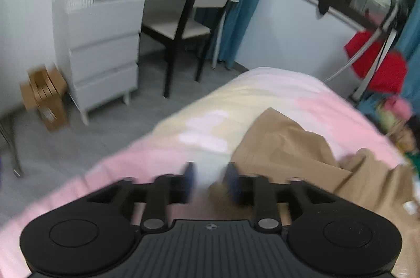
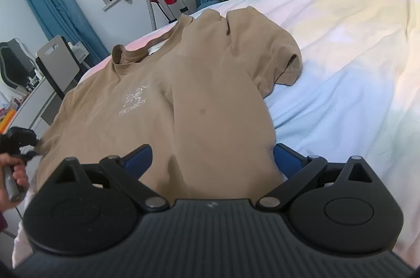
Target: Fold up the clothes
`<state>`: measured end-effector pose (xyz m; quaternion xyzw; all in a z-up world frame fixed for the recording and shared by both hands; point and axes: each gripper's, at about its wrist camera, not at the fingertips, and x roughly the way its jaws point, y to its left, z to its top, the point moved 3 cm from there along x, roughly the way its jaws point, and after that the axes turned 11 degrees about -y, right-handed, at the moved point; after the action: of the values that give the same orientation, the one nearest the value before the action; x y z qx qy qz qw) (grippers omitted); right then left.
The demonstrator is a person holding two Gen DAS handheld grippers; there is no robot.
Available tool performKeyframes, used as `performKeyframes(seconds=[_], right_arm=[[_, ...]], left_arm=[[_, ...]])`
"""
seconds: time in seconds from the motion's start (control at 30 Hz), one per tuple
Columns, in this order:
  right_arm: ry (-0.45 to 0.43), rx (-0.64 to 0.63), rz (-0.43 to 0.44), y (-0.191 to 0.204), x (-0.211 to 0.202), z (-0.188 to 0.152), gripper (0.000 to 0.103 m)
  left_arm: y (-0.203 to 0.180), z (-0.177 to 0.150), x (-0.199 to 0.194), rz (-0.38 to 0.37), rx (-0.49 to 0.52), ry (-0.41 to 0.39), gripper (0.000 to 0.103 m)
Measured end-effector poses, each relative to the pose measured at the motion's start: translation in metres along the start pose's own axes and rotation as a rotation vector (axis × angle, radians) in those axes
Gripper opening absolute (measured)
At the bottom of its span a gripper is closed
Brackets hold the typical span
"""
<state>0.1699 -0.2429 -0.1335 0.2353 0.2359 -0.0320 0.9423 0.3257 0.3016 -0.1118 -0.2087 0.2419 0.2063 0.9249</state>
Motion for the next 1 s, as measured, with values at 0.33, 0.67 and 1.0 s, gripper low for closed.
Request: performKeyframes(seconds=[0.33, 0.67, 1.0], right_arm=[[0.000, -0.006, 0.000, 0.002, -0.002, -0.001, 0.100], [-0.027, -0.032, 0.012, 0.008, -0.006, 0.002, 0.100], [-0.082, -0.076, 0.042, 0.014, -0.017, 0.010, 0.100]], left_arm=[[0.033, -0.022, -0.028, -0.211, -0.332, 0.139, 0.064], [-0.015, -0.022, -0.019, -0.142, -0.020, -0.003, 0.003], [-0.044, -0.033, -0.060, -0.042, 0.222, -0.099, 0.055]])
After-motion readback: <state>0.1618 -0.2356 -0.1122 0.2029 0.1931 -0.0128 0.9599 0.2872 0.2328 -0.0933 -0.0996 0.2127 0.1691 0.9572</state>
